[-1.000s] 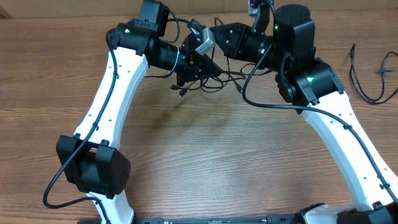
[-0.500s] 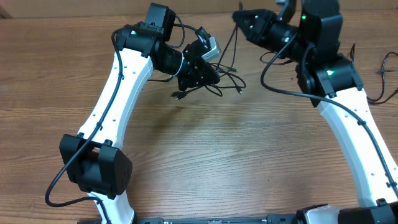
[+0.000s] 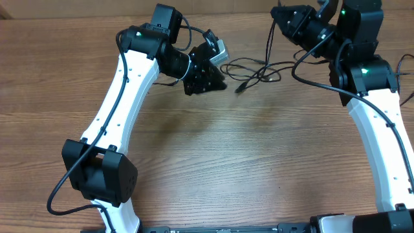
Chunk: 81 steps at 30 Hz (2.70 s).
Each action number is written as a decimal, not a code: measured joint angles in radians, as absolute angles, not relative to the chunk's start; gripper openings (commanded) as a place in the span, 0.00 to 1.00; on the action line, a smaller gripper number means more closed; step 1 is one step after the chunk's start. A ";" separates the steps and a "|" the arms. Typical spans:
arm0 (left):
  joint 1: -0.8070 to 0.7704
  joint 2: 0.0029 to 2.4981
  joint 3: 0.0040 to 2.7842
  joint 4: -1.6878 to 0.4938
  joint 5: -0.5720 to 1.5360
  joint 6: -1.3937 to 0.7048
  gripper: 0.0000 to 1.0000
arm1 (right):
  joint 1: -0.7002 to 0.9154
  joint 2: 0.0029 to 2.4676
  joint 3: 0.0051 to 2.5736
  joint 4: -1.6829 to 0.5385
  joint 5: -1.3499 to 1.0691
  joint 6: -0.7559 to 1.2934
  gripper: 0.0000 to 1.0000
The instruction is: Untangle cables
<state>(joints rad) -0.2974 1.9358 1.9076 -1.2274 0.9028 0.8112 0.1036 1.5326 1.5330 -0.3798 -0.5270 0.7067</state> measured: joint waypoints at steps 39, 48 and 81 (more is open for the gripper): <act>-0.387 1.936 1.905 -1.097 0.943 0.808 0.66 | 0.106 1.533 1.533 -0.314 -0.910 0.756 0.04; -0.390 1.936 1.905 -1.095 0.947 0.803 0.49 | 0.113 1.533 1.533 -0.313 -0.913 0.759 0.04; -0.413 1.942 1.904 -1.192 0.911 0.803 0.04 | 0.113 1.529 1.540 -0.514 -0.669 0.685 0.04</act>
<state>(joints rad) -0.4129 1.9415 1.9041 -1.1923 0.9112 0.8032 0.1135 1.5288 1.5402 -0.5137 -0.6693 0.6849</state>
